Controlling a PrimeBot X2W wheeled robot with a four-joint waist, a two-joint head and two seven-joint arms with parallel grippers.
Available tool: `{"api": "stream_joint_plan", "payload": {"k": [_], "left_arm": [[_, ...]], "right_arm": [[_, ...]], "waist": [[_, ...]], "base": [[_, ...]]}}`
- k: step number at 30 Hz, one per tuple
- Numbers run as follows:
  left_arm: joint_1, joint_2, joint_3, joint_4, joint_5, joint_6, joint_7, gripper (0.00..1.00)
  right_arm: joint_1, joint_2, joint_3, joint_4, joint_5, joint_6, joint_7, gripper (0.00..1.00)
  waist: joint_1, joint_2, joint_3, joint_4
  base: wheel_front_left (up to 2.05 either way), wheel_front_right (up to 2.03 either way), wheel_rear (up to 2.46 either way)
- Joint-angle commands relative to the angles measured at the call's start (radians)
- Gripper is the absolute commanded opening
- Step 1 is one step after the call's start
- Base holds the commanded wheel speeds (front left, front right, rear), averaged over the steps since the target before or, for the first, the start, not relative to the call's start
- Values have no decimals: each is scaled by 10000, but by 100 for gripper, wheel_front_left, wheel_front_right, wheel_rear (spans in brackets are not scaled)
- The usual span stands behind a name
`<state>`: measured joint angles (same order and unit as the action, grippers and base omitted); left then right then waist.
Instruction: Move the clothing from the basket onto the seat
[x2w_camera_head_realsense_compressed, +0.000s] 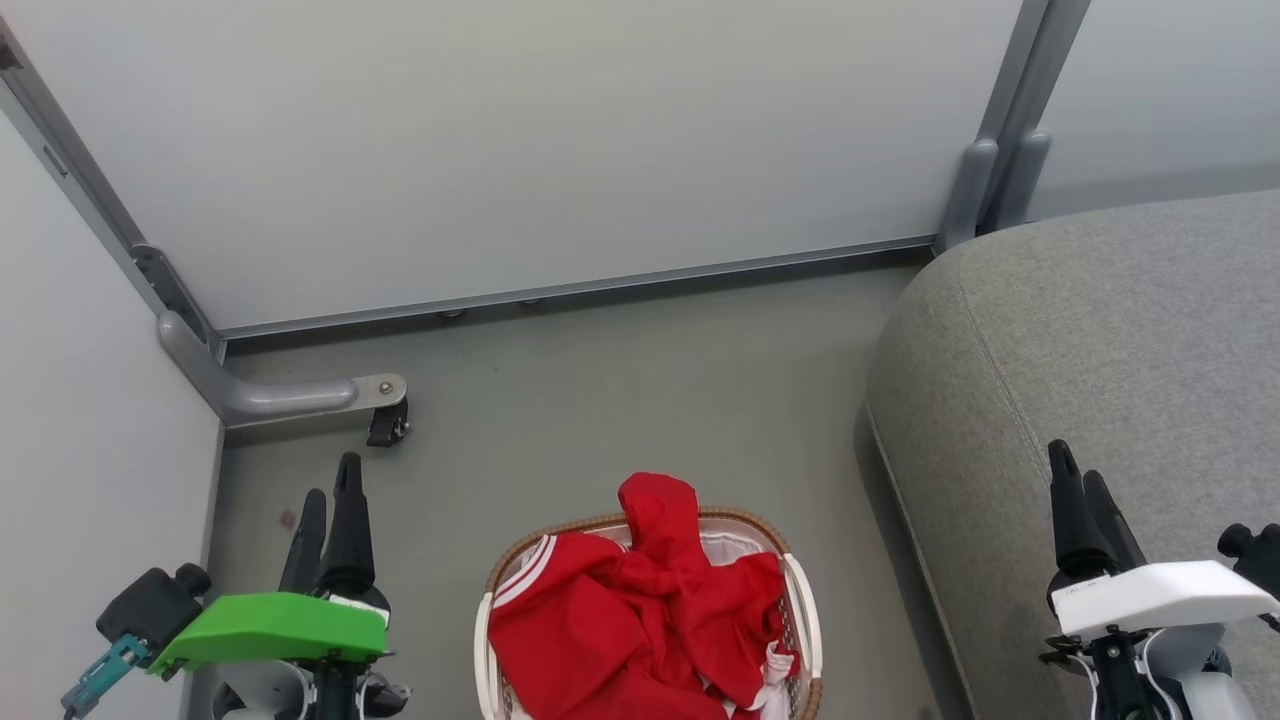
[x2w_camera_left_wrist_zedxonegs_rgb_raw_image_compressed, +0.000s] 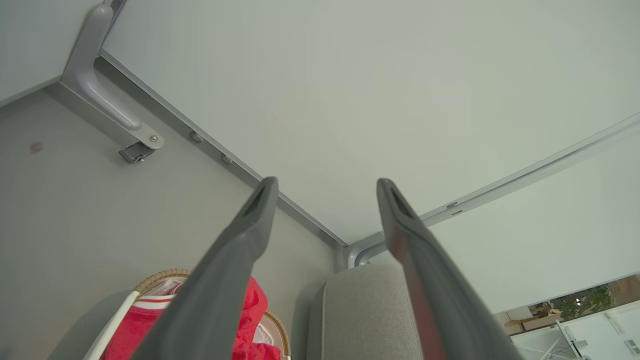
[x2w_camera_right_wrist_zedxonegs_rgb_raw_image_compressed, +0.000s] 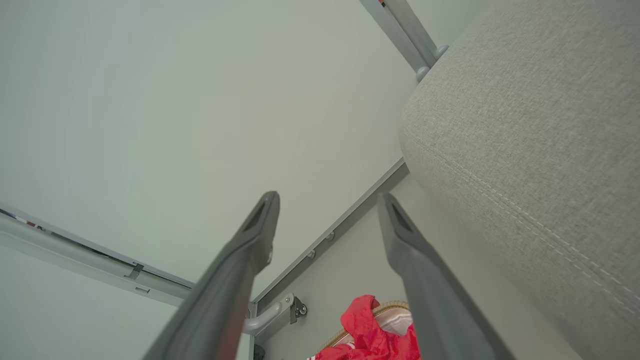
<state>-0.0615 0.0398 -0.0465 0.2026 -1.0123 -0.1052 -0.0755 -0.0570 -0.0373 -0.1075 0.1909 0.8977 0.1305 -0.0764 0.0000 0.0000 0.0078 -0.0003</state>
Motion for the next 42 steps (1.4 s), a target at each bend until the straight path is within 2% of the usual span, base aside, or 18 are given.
{"api": "stream_joint_plan", "payload": {"k": [1,11,28,42], "left_arm": [[-142,70,-59,-176,404,43,-122,100],[34,81,-185,-106,2104,115,-428,100],[104,99,-440,472,3763,143,-887,100],[111,113,-711,904,4676,173,-1221,100]], "right_arm": [[-8,-81,33,-194,-457,2,-115,100],[80,-95,138,-259,-2075,2,-423,100],[196,-115,408,-172,-4232,2,-878,100],[294,-127,520,-20,-5638,3,-1209,100]], "waist": [[0,0,1,-1],[0,0,9,-5],[0,0,39,13],[0,0,39,31]], "base": [[0,0,0],[0,0,0],[0,0,0],[0,0,0]]}}
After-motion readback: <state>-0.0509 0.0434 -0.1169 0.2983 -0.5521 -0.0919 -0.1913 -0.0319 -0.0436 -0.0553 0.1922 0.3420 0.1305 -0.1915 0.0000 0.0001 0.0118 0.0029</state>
